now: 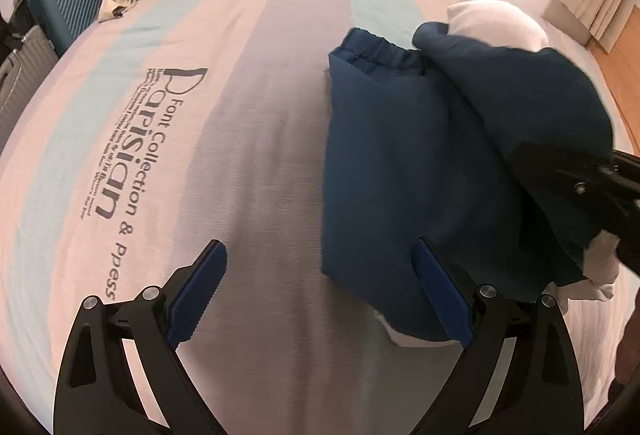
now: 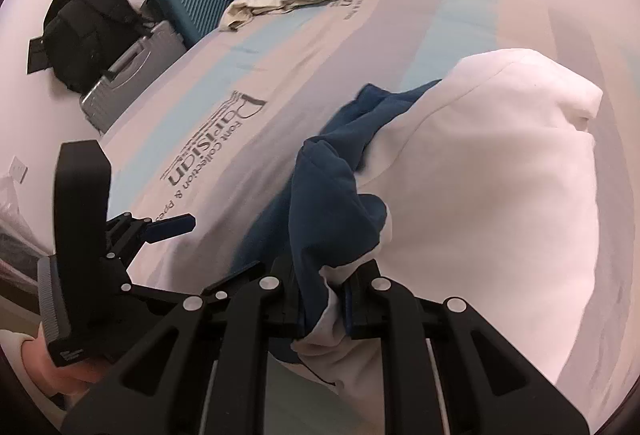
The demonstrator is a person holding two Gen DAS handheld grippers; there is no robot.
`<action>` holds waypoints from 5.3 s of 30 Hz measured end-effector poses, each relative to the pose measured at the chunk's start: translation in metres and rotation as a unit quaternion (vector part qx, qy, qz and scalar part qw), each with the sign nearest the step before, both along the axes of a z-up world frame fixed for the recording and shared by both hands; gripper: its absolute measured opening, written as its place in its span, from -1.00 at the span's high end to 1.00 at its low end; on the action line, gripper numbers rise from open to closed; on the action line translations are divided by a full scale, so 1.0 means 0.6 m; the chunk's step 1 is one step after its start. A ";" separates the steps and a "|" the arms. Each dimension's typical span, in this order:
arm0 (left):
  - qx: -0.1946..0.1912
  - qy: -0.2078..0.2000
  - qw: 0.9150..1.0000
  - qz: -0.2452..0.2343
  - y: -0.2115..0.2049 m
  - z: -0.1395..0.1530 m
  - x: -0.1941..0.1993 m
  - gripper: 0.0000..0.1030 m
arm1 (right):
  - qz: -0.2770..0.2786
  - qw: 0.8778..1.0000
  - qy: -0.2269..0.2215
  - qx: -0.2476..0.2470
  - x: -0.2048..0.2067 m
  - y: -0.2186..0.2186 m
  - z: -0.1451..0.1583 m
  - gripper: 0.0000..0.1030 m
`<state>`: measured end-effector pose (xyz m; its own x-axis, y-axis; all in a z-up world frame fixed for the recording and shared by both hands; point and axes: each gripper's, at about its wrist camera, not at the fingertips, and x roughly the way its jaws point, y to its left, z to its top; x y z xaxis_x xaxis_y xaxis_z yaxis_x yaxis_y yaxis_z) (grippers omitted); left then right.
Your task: Fold large clothes
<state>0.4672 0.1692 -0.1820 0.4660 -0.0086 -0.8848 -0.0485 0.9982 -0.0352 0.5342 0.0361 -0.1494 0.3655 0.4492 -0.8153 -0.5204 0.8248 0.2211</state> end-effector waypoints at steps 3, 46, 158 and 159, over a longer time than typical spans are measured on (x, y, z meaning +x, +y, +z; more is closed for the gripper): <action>-0.001 0.000 1.000 0.006 0.018 0.004 -0.003 -0.77 | 0.009 1.000 0.002 -0.001 -0.003 0.021 0.001 0.77; -0.001 0.030 0.994 0.101 0.153 0.001 -0.062 -0.77 | 0.134 0.986 0.016 -0.099 -0.075 0.139 -0.095 -0.06; -0.355 0.147 0.909 -0.160 0.055 0.052 0.215 0.58 | -0.083 0.950 0.210 0.217 0.143 -0.245 -0.017 0.41; -0.355 0.145 0.909 -0.163 0.055 0.057 0.213 0.58 | -0.085 0.950 0.206 0.217 0.138 -0.249 -0.011 0.41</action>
<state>0.5948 0.2024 -0.1477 0.0845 -0.7211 -0.6877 0.1364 0.6920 -0.7089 0.6170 -0.1132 -0.1559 0.1521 0.7394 -0.6558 -0.1831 0.6732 0.7165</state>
